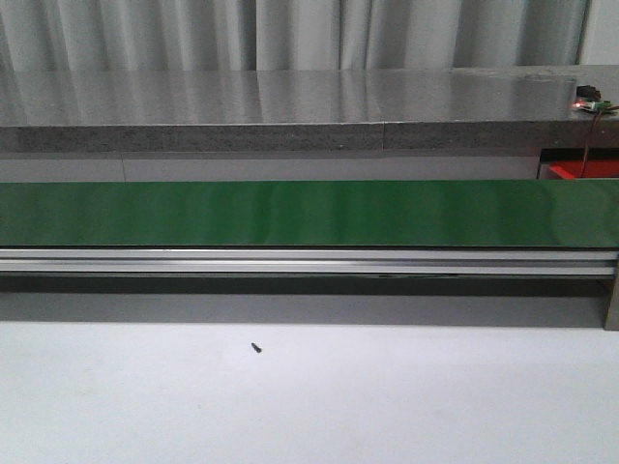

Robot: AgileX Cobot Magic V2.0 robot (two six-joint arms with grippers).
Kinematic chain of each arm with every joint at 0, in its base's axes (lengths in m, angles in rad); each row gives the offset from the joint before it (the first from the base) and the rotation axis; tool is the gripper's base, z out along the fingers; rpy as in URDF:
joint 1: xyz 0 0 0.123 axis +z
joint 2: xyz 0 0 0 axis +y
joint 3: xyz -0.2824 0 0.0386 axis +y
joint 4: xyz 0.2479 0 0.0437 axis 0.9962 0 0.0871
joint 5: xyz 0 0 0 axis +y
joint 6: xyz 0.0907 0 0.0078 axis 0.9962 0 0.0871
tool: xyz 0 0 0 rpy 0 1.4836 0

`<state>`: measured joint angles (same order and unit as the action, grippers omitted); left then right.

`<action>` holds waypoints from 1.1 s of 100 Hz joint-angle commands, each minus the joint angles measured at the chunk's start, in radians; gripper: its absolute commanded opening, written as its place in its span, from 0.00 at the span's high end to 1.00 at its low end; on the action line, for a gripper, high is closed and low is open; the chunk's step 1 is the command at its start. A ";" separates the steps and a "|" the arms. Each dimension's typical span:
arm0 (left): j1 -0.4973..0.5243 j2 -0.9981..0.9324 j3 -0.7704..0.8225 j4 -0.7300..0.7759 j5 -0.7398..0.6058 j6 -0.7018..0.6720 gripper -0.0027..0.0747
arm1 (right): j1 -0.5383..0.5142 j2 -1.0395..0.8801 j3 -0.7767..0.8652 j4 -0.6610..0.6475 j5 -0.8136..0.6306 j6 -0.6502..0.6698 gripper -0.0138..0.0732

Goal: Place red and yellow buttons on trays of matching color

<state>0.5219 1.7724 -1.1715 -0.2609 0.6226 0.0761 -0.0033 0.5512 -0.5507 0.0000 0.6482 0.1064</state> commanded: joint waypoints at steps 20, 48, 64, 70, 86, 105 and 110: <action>0.001 0.008 -0.048 -0.005 -0.010 -0.016 0.17 | -0.002 -0.001 -0.025 0.000 -0.070 -0.008 0.98; 0.001 0.016 -0.048 -0.006 -0.017 -0.016 0.27 | -0.002 -0.001 -0.025 0.000 -0.070 -0.008 0.98; 0.001 0.016 -0.048 -0.007 -0.017 -0.016 0.49 | -0.002 -0.001 -0.025 0.000 -0.070 -0.008 0.98; 0.001 0.016 -0.048 -0.008 -0.017 -0.016 0.57 | -0.002 -0.001 -0.025 0.000 -0.070 -0.008 0.98; 0.001 0.016 -0.048 -0.008 -0.017 -0.016 0.67 | -0.002 -0.001 -0.025 0.000 -0.070 -0.008 0.98; 0.001 -0.010 -0.048 -0.008 -0.015 -0.016 0.68 | -0.002 -0.001 -0.025 0.000 -0.070 -0.008 0.98; 0.001 -0.033 -0.048 -0.008 -0.017 -0.016 0.68 | -0.002 -0.001 -0.025 0.000 -0.070 -0.008 0.98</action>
<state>0.5240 1.8236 -1.1907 -0.2551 0.6337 0.0680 -0.0033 0.5512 -0.5507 0.0000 0.6482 0.1064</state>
